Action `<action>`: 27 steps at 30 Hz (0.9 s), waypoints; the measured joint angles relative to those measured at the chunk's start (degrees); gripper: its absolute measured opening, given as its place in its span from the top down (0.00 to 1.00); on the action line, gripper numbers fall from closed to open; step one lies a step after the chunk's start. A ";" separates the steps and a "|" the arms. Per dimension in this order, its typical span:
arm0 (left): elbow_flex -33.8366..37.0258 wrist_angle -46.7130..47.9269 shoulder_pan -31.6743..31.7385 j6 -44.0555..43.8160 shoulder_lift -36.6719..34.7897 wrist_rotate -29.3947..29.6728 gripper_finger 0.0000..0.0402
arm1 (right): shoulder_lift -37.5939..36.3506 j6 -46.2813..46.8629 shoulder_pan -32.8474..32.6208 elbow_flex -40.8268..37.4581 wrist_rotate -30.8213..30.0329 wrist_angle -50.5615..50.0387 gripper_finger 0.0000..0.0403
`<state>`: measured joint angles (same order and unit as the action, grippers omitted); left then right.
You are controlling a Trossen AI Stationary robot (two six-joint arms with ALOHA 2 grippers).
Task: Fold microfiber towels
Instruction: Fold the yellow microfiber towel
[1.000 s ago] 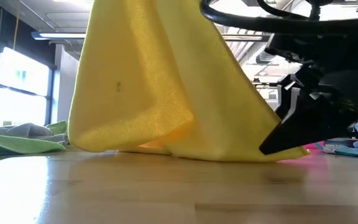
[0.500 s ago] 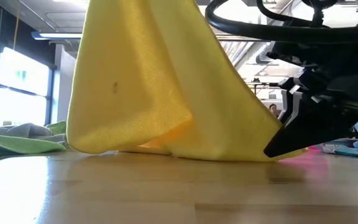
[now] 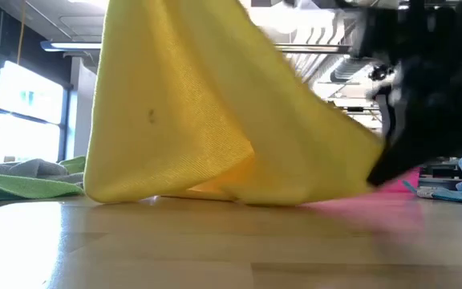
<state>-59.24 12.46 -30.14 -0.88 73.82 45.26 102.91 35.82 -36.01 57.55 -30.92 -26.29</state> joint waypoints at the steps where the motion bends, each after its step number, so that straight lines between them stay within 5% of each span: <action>1: 0.01 0.59 -0.04 -0.05 0.00 0.78 0.99 | -0.45 -0.08 0.00 2.13 -0.03 -4.29 1.00; 9: 0.02 1.06 0.01 4.75 0.00 8.42 0.99 | -0.80 1.52 0.78 20.39 -4.44 -40.65 1.00; 15: 0.02 2.48 -0.01 6.78 0.00 6.95 0.99 | -0.80 5.93 2.32 31.17 -6.56 -61.84 1.00; 20: 0.04 3.25 0.15 4.65 -0.57 3.32 0.99 | -1.51 4.71 4.71 35.43 -6.38 -63.21 1.00; 27: 0.00 2.81 0.01 7.74 -3.28 21.18 0.99 | -2.85 -0.02 8.13 38.20 -8.54 -63.71 1.00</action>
<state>-59.24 15.27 -30.13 6.86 70.55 66.43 100.05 35.80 -27.88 95.75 -39.46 -89.99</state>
